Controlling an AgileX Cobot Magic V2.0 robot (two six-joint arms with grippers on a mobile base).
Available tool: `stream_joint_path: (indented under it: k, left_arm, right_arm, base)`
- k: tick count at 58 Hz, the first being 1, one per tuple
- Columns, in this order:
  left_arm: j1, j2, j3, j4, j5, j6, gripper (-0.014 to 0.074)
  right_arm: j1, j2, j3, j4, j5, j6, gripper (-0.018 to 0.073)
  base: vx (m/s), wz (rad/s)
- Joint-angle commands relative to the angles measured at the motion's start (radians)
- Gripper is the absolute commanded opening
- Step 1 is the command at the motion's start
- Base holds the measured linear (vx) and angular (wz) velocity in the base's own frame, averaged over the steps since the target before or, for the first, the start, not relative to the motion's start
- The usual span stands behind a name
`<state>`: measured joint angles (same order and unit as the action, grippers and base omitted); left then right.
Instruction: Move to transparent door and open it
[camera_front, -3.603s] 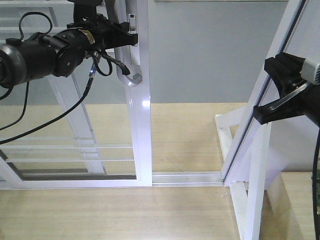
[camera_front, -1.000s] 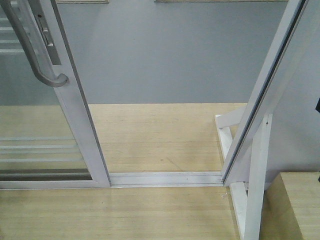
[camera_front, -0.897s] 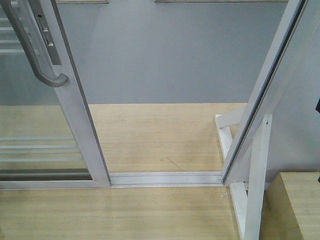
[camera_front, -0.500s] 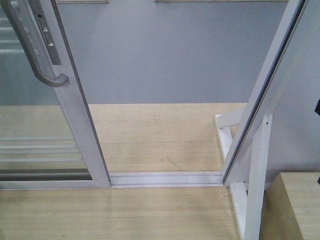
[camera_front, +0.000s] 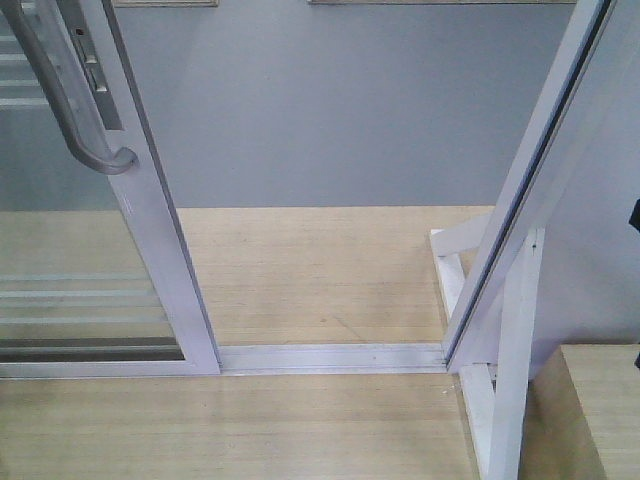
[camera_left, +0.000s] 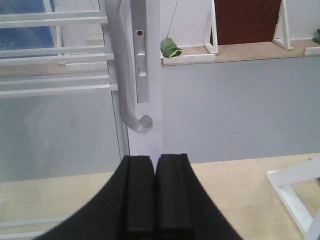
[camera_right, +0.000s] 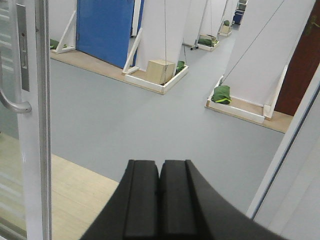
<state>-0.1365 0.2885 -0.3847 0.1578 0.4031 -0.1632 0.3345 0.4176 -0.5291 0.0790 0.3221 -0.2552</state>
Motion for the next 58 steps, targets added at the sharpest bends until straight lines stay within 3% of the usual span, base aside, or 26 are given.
stream_joint_path:
  k: [1, 8, 29, 47, 52, 58]
  left_arm:
    - [-0.003, 0.005, -0.019, -0.016, -0.091, 0.009, 0.0]
    - [-0.003, 0.005, -0.004, -0.046, -0.113, 0.009, 0.0]
    - [-0.002, -0.009, 0.066, -0.034, -0.137, 0.016, 0.0]
    - [-0.004, -0.321, 0.38, -0.019, -0.156, 0.024, 0.0]
    - [-0.003, -0.31, 0.447, -0.023, -0.232, 0.021, 0.0]
    - [-0.003, -0.312, 0.434, -0.029, -0.174, 0.021, 0.0]
  right_arm:
    - [-0.004, 0.004, -0.031, 0.001, -0.08, -0.006, 0.0]
    - [-0.004, 0.004, -0.031, 0.001, -0.08, -0.006, 0.0]
    - [-0.004, 0.004, -0.031, 0.001, -0.081, -0.006, -0.0001]
    - [-0.004, 0.004, -0.031, 0.001, -0.08, -0.006, 0.0]
    - [-0.004, 0.006, -0.031, 0.001, -0.079, -0.006, -0.0001]
    - [-0.004, 0.007, -0.031, 0.001, -0.079, -0.006, -0.0001]
  base:
    - [0.0, 0.0]
    - [0.0, 0.0]
    - [0.0, 0.0]
    - [0.0, 0.0]
    - [0.0, 0.0]
    - [0.0, 0.0]
